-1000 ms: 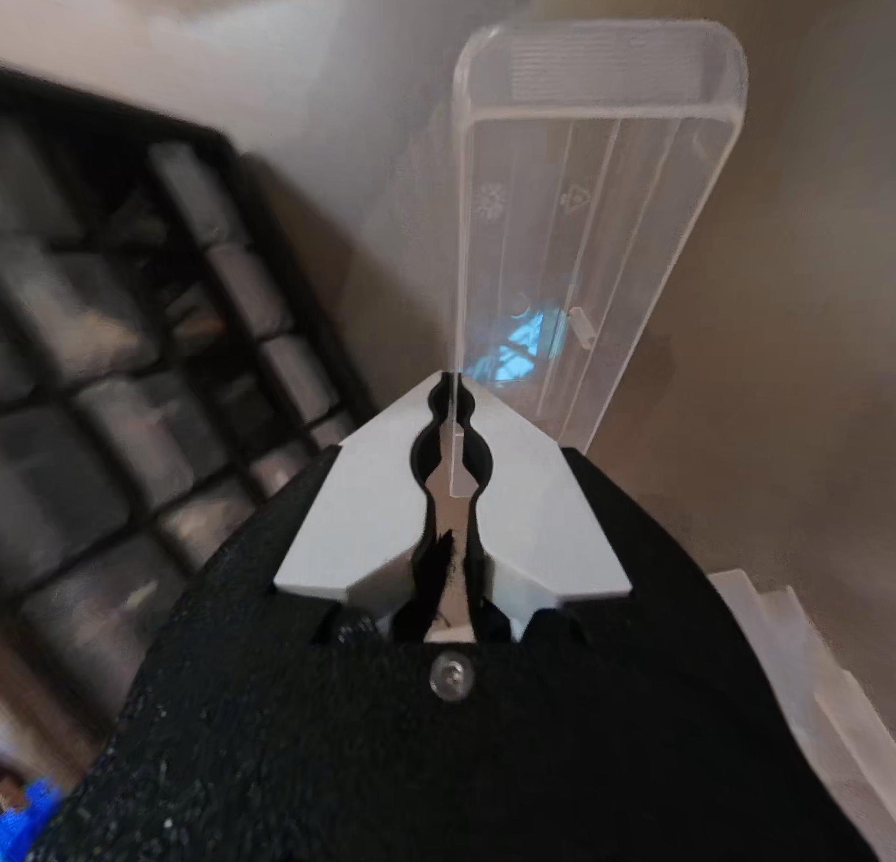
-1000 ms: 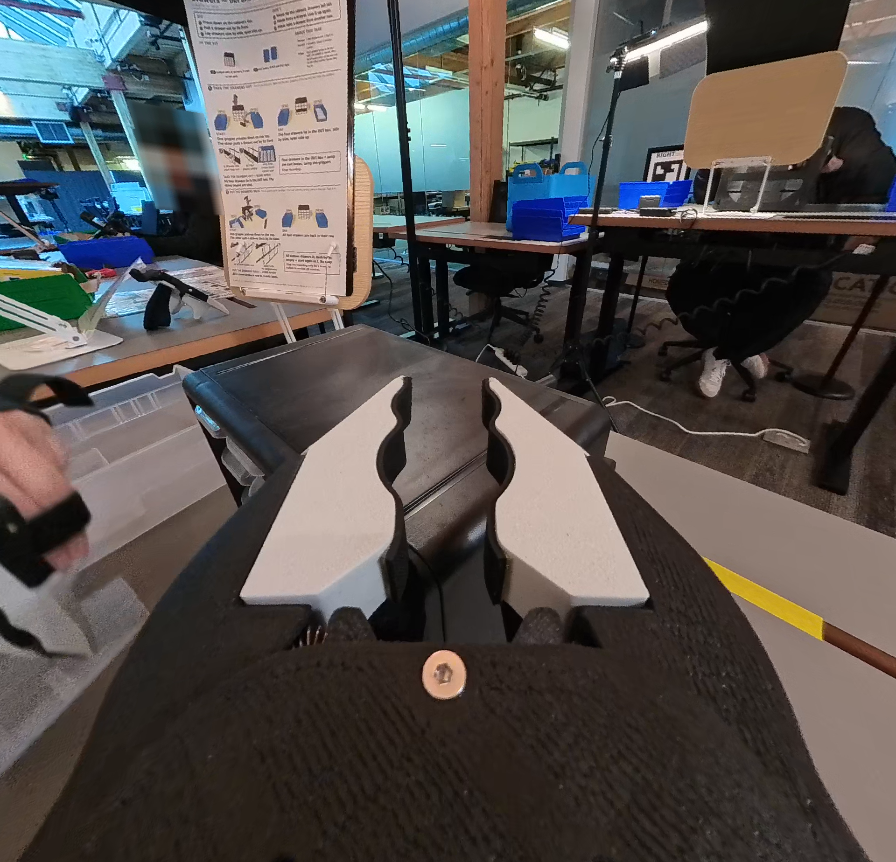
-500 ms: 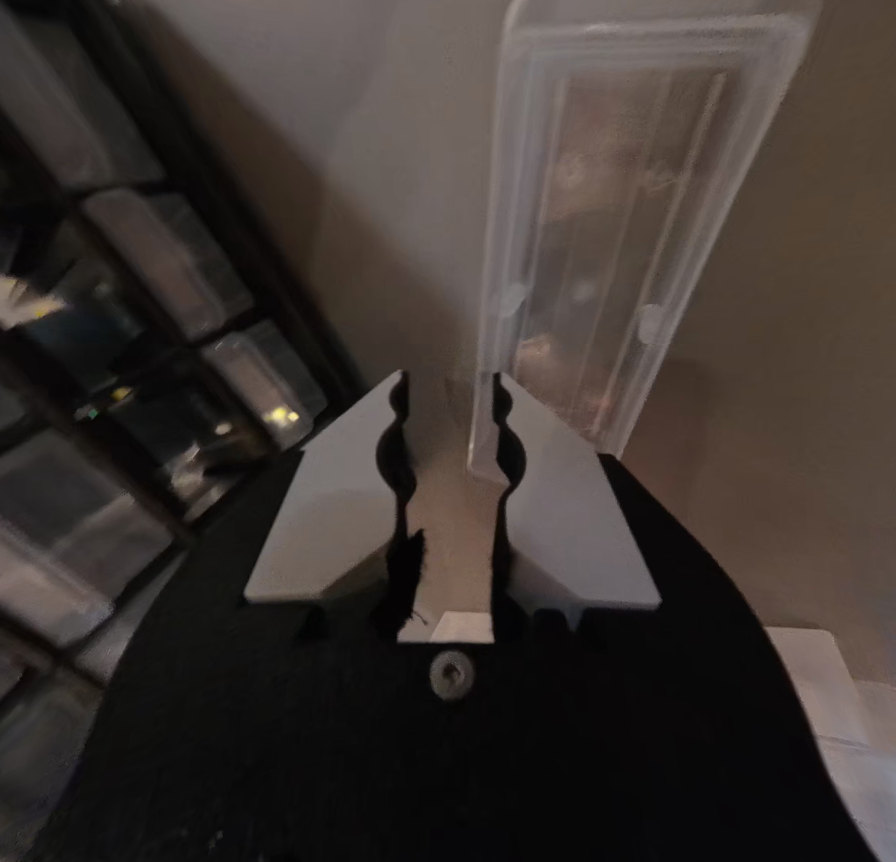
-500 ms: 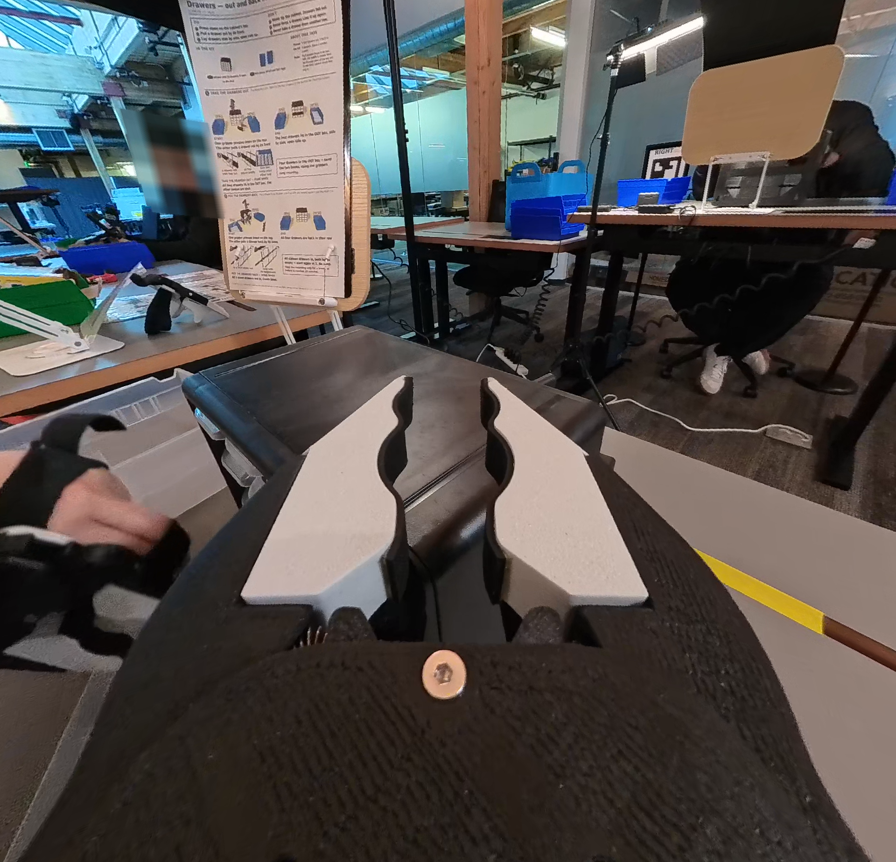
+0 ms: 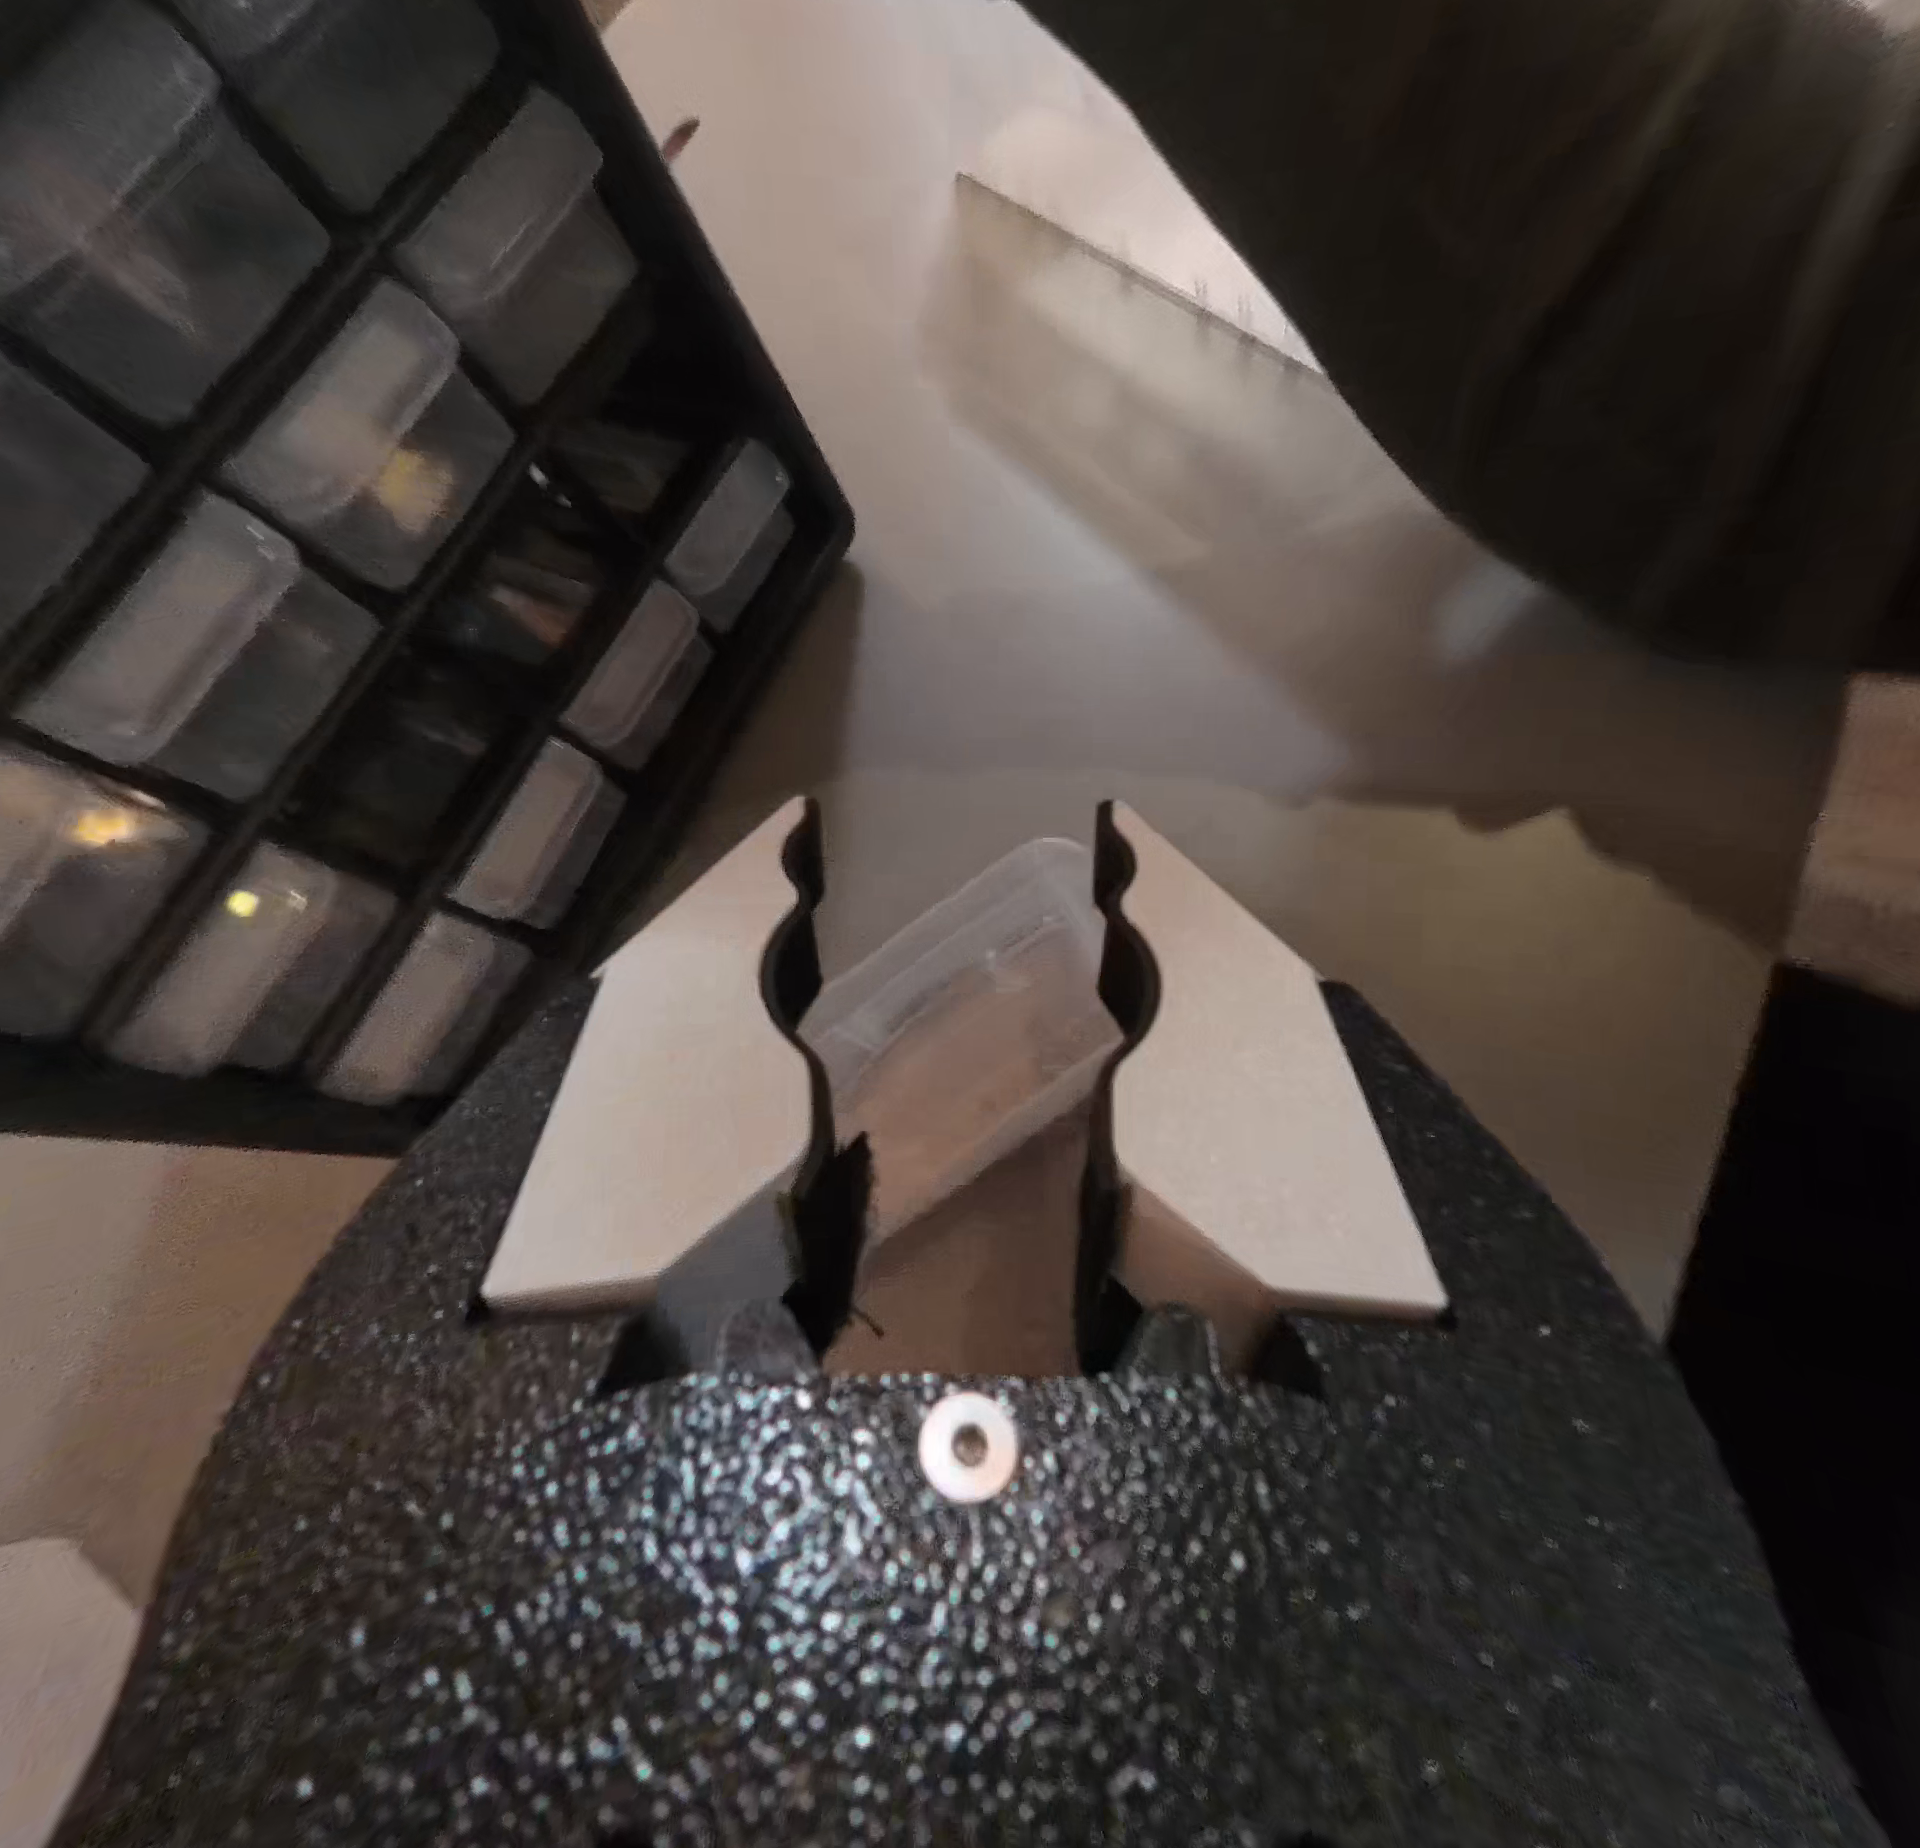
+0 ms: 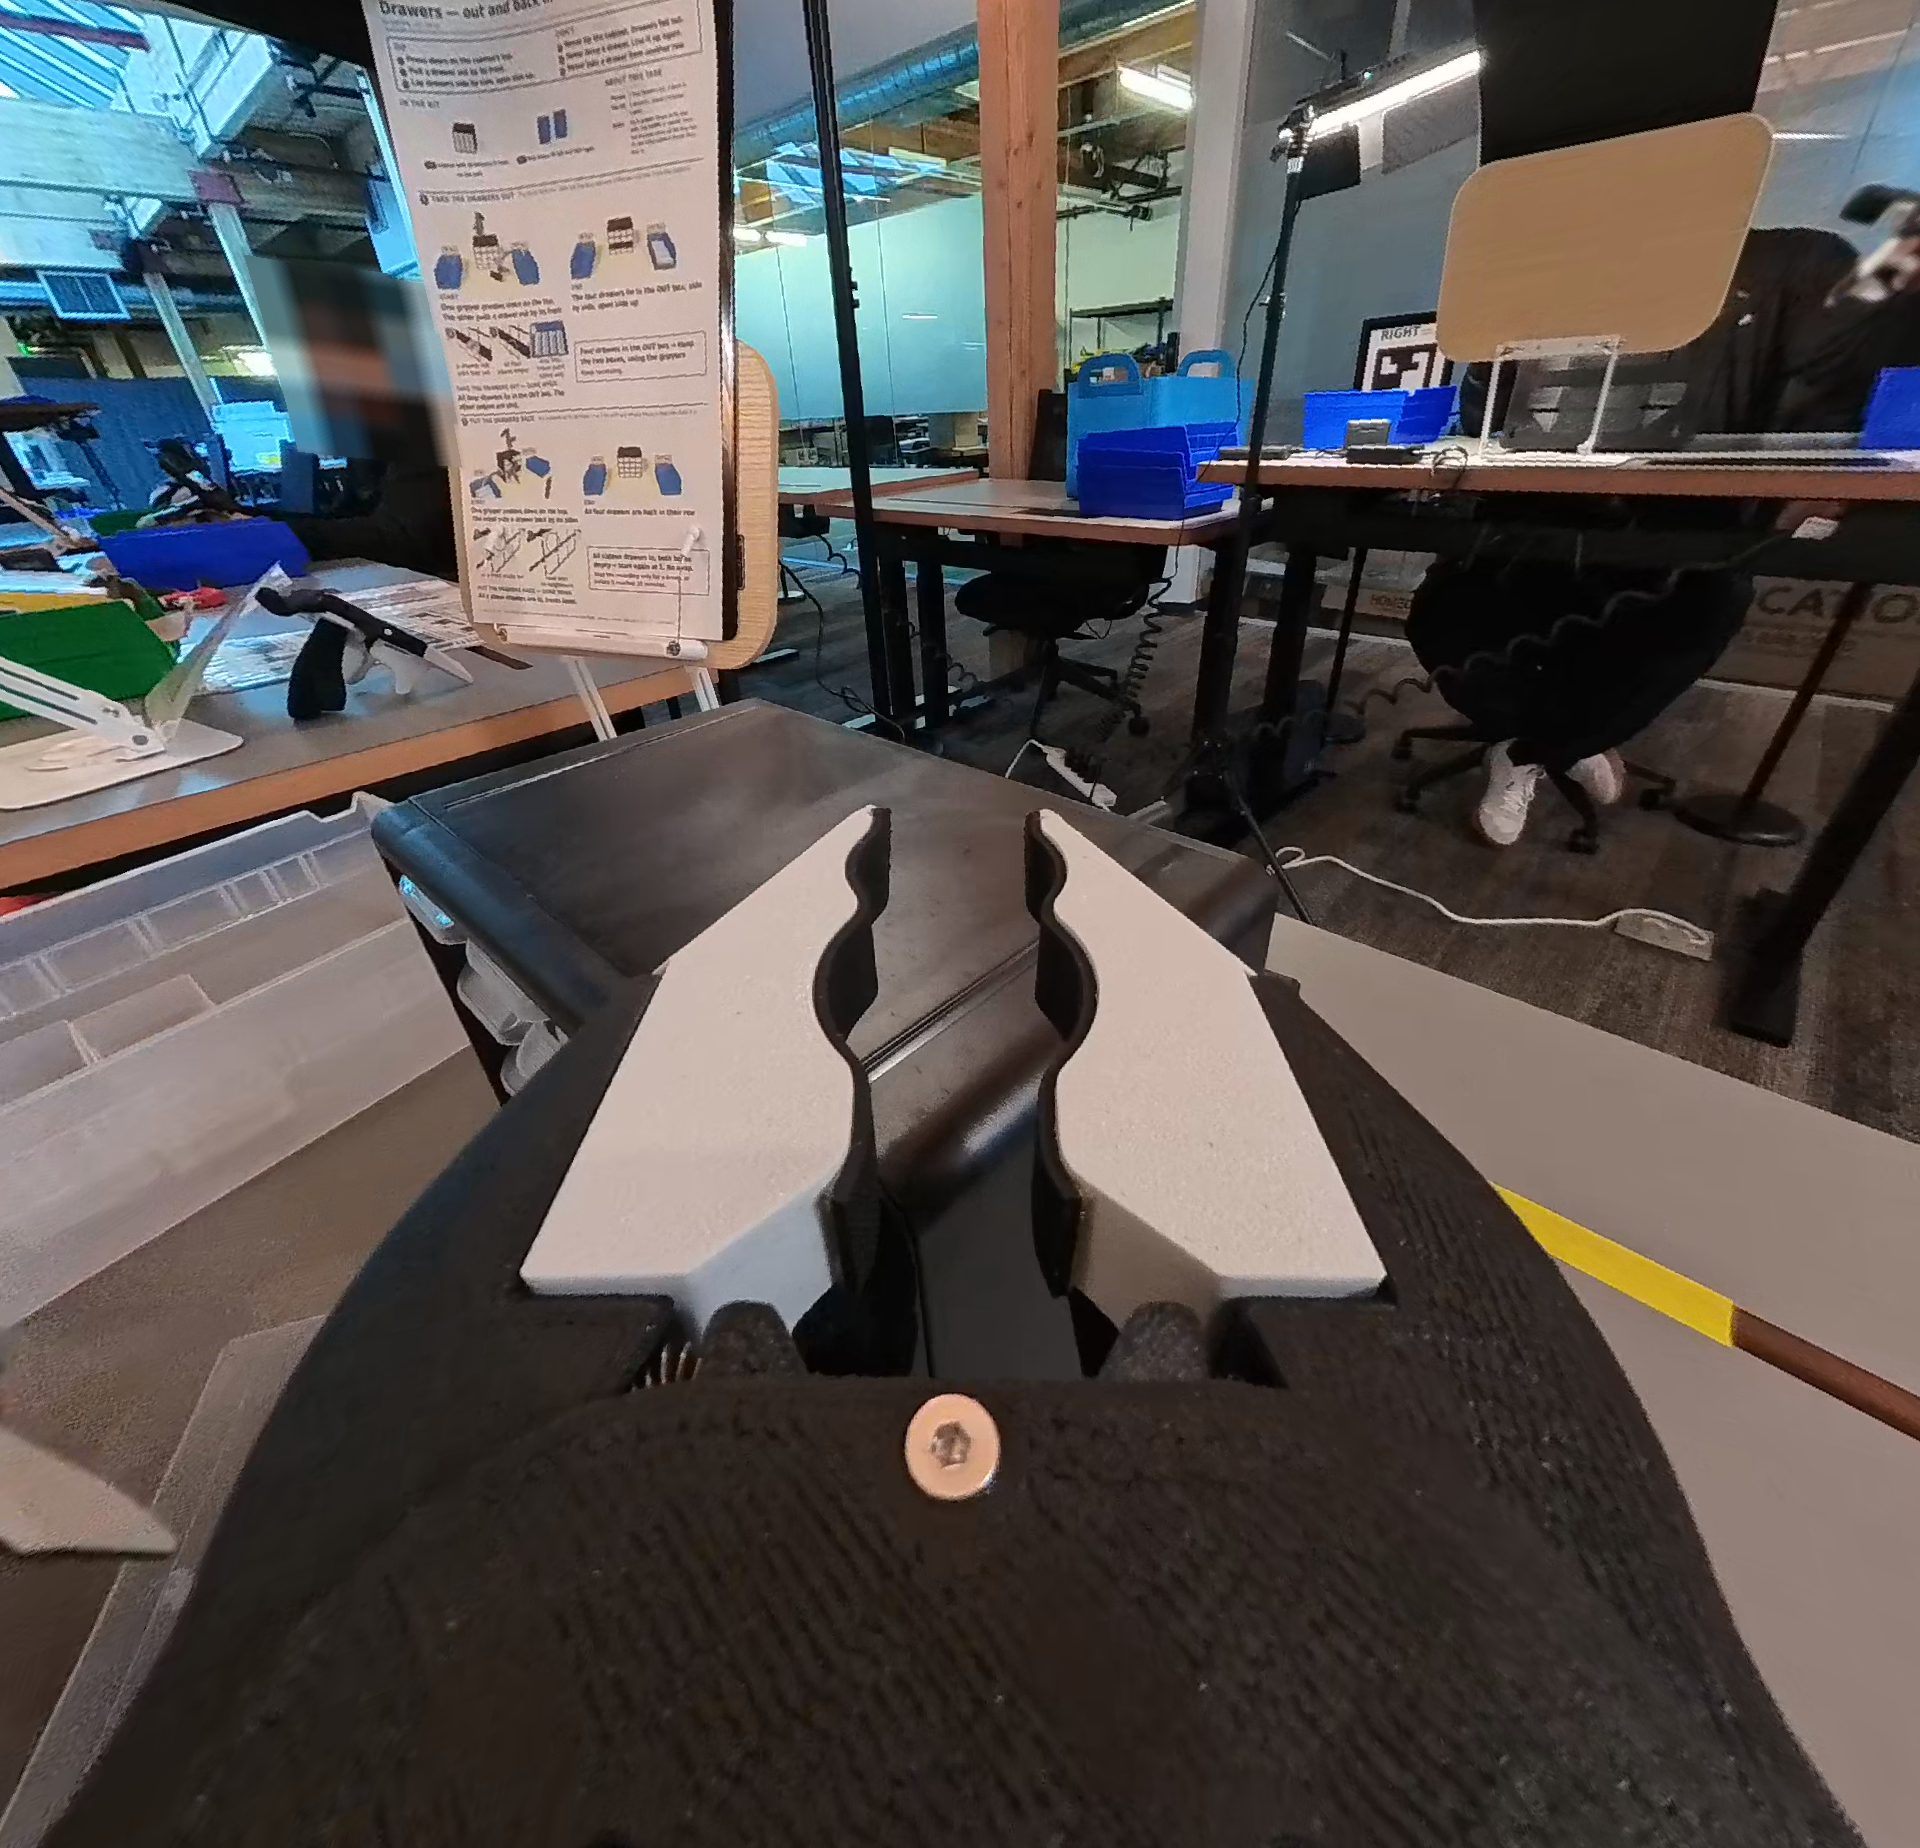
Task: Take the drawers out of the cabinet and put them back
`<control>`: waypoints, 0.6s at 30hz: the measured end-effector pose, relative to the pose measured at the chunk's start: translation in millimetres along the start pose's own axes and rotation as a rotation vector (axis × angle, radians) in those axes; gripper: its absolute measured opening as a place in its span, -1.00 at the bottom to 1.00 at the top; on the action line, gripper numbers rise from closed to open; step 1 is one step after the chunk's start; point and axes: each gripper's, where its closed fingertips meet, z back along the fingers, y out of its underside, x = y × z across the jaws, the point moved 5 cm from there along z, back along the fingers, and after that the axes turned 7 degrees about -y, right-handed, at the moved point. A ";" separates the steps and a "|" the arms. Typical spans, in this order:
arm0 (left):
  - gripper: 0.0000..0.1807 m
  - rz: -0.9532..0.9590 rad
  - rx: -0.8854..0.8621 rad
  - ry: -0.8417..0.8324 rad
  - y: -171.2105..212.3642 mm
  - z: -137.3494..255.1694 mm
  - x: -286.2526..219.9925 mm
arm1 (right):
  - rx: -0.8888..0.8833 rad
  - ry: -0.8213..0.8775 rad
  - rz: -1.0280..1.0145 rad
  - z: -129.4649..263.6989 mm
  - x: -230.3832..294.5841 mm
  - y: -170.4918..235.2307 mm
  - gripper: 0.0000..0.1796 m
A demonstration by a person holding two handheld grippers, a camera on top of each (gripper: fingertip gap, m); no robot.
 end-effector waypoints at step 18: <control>-0.49 -0.233 0.330 -0.271 57.4 -7.3 -8.4 | 0.005 -0.009 -0.001 -1.6 2.8 0.4 -0.73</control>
